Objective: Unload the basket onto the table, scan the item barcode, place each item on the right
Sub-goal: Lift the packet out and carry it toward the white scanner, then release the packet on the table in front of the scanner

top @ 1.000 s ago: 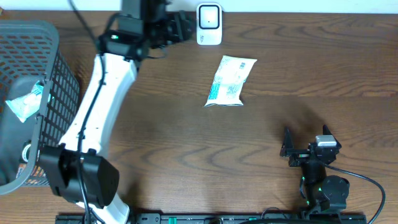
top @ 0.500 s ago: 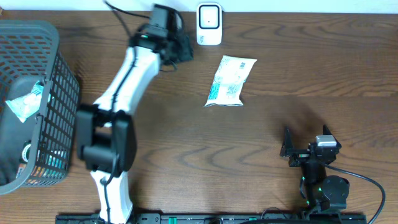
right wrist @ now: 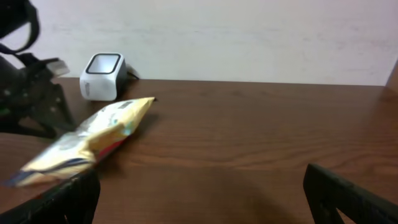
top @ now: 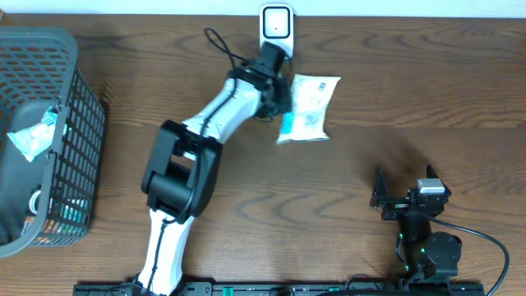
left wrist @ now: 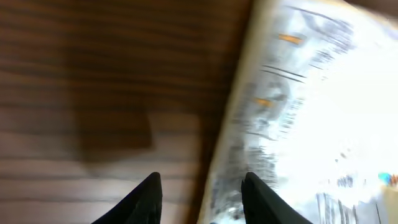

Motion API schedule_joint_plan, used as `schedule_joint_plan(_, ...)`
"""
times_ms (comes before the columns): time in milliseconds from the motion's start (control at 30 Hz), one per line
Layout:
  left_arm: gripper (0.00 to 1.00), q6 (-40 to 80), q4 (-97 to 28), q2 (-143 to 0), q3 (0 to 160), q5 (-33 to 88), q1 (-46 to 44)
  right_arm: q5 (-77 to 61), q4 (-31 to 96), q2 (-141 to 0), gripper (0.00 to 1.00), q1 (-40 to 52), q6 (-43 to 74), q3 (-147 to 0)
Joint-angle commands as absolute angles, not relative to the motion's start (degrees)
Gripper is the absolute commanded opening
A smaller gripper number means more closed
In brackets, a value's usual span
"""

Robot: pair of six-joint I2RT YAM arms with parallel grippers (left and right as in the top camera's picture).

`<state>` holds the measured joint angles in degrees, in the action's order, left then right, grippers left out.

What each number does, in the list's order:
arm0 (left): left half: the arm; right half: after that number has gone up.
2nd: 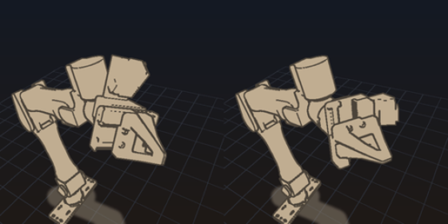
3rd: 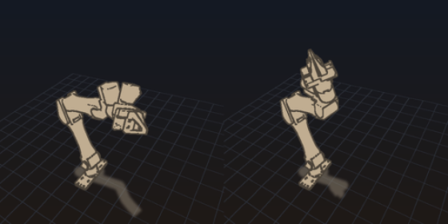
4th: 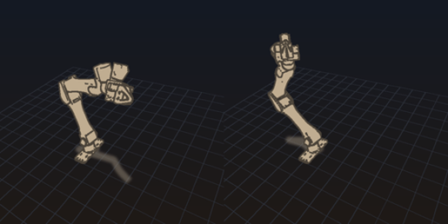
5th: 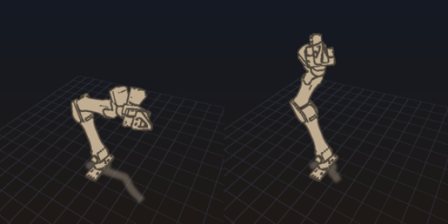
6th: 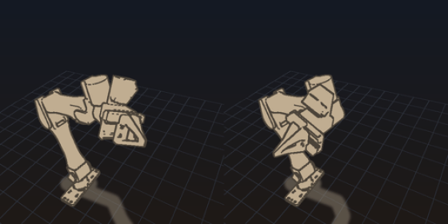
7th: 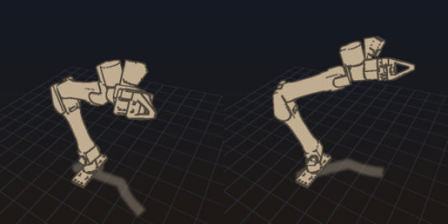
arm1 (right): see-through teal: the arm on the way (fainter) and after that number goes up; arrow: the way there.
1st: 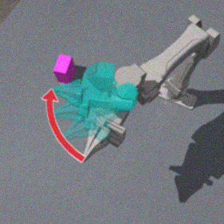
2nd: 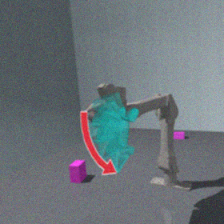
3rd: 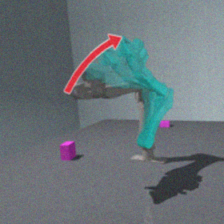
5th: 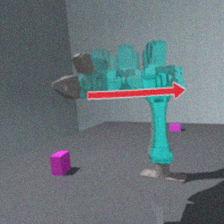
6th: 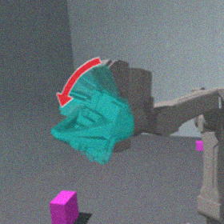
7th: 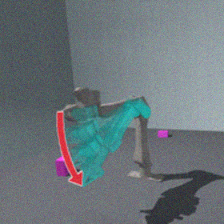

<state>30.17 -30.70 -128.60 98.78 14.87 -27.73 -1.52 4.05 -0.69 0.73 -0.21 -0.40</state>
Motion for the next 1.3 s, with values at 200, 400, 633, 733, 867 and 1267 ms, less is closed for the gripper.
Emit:
schedule_joint_plan(200, 0.42, 29.8, -30.6, -128.4, 98.9, 16.2, -33.0, -1.6, 4.3, -0.4, 0.99, 1.2, 0.8, -0.3)
schedule_joint_plan(400, 0.42, 23.9, -30.6, -123.2, 100.8, 19.0, -30.3, -1.6, 4.3, -0.4, 0.99, 1.2, 0.8, -0.3)
schedule_joint_plan(633, 0.43, 21.6, -30.6, -111.1, 100.8, 18.8, -24.3, -1.6, 4.3, -0.4, 0.99, 1.2, 0.8, -0.3)
schedule_joint_plan(733, 0.49, 21.4, -30.6, -105.4, 100.8, 18.8, -20.5, -1.6, 4.3, -0.4, 0.99, 1.2, 0.8, -0.3)
schedule_joint_plan(867, 0.49, 21.4, -30.8, -98.9, 100.8, 18.8, -14.5, -1.6, 4.3, -0.4, 0.99, 1.2, 0.8, -0.3)
schedule_joint_plan(1267, 0.54, 21.0, -37.7, -87.4, 100.8, 18.8, 5.0, -1.6, 4.3, -0.4, 0.99, 1.2, 0.8, -0.3)
